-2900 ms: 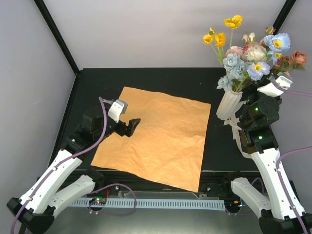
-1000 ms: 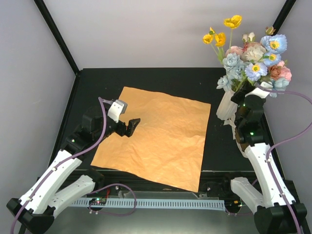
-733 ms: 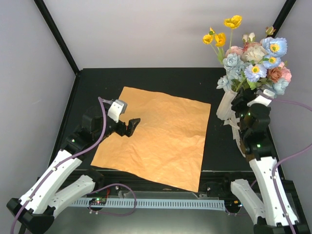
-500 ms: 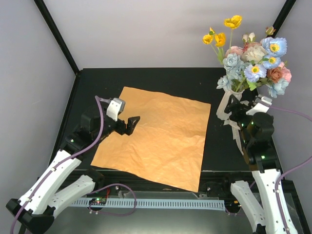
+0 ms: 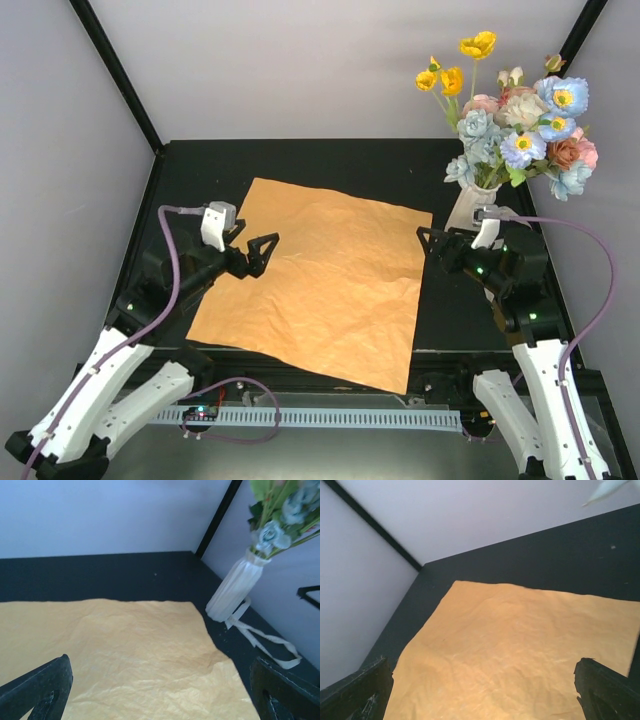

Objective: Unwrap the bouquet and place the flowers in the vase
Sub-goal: Reset both arms

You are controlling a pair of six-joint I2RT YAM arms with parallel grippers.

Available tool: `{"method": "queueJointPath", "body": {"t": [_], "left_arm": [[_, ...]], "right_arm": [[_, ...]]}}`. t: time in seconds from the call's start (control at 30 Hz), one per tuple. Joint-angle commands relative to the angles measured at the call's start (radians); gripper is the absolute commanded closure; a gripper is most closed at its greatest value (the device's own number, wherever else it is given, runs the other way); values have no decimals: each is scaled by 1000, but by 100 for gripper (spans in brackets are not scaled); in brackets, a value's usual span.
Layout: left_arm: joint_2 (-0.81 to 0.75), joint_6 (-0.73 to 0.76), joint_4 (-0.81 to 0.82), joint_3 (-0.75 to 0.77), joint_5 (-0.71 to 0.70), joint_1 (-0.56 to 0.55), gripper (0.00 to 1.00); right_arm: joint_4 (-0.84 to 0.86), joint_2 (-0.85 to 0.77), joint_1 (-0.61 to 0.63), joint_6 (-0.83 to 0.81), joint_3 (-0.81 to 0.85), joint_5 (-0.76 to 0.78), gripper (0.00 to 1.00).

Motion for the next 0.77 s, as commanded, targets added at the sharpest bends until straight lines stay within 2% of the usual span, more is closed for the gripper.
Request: {"method": "queueJointPath", "body": {"t": [0.0,0.23,0.73], "left_arm": [[-64,-46,61,-13,41,5,1],[-78,-78,71,-13,113,5,1],[-70,-84,85,-39,130,6,1]], "right_arm": [[-10,-13,-3,-12,10,-170,0],[8,-23,-3,30,53,-230,0],[47,-62,-3,52,35,-215,0]]}}
